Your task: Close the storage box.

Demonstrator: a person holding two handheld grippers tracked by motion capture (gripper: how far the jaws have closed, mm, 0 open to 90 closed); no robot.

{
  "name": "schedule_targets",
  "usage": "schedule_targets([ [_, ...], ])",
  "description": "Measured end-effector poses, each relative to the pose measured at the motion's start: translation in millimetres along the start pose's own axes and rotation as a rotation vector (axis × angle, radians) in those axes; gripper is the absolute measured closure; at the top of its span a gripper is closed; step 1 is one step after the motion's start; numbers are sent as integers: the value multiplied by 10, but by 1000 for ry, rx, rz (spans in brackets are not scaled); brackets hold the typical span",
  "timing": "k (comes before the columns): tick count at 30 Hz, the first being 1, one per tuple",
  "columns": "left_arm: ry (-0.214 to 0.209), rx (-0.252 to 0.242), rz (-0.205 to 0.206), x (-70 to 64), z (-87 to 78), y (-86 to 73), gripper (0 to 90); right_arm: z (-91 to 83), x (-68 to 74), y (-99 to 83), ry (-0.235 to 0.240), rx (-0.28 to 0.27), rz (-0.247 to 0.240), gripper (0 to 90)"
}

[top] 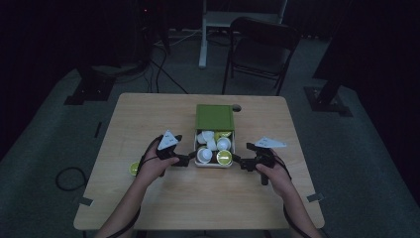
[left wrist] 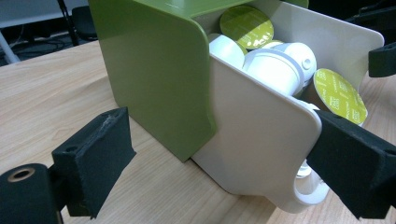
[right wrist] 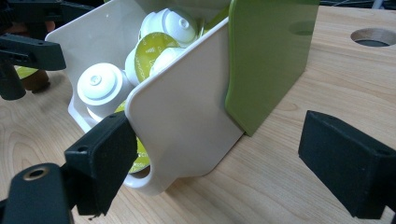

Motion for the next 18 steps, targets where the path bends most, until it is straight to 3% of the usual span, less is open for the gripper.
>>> schedule_targets([
  [18, 3, -6, -16, 49, 68, 53, 91, 24, -81, 63, -15, -13, 11, 114],
])
Point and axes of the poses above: each handheld gripper's, and its own axes: z roughly forward along the jaws, y roughly out of its top, x roughly to its left, the point moved 8 cm from there along z, roughly forward along the jaws, and after that the axes turned 15 degrees about y, right-handed, at the moved point
